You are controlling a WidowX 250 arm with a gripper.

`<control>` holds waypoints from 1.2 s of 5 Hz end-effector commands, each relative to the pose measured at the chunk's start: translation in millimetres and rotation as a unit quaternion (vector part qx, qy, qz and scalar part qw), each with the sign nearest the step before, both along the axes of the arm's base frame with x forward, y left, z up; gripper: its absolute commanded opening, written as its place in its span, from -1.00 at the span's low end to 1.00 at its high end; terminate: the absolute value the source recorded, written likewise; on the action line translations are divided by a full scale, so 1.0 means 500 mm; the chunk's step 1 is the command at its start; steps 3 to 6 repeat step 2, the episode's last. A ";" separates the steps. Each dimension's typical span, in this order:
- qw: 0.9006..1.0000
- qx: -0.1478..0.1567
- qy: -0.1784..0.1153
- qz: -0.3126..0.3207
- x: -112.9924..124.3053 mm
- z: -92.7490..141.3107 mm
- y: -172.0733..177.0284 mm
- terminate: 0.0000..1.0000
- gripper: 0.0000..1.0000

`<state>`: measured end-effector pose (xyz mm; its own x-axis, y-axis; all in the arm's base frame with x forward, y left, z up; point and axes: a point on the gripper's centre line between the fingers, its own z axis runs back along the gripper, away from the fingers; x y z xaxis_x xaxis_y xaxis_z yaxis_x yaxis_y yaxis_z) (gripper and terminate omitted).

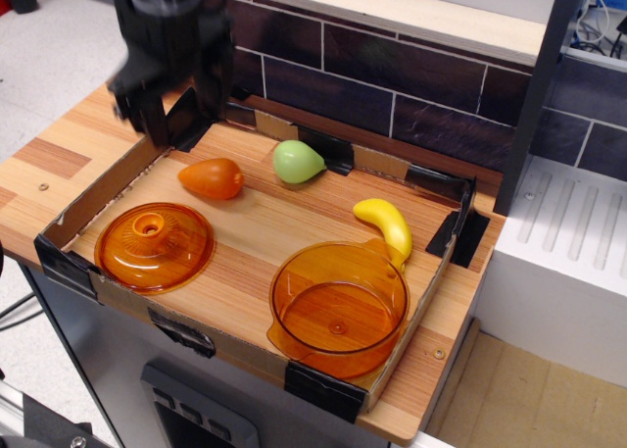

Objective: Take carrot out of pot

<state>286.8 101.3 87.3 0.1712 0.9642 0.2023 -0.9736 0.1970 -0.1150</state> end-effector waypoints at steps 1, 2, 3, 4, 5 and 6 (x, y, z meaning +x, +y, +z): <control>0.999 -0.010 -0.001 -0.047 0.002 0.094 -0.015 -1.00 1.00; 0.999 -0.010 -0.001 -0.047 0.002 0.094 -0.015 1.00 1.00; 0.999 -0.010 -0.001 -0.047 0.002 0.094 -0.015 1.00 1.00; 0.999 -0.010 -0.001 -0.047 0.002 0.094 -0.015 1.00 1.00; 0.999 -0.010 -0.001 -0.047 0.002 0.094 -0.015 1.00 1.00; 0.999 -0.010 -0.001 -0.047 0.002 0.094 -0.015 1.00 1.00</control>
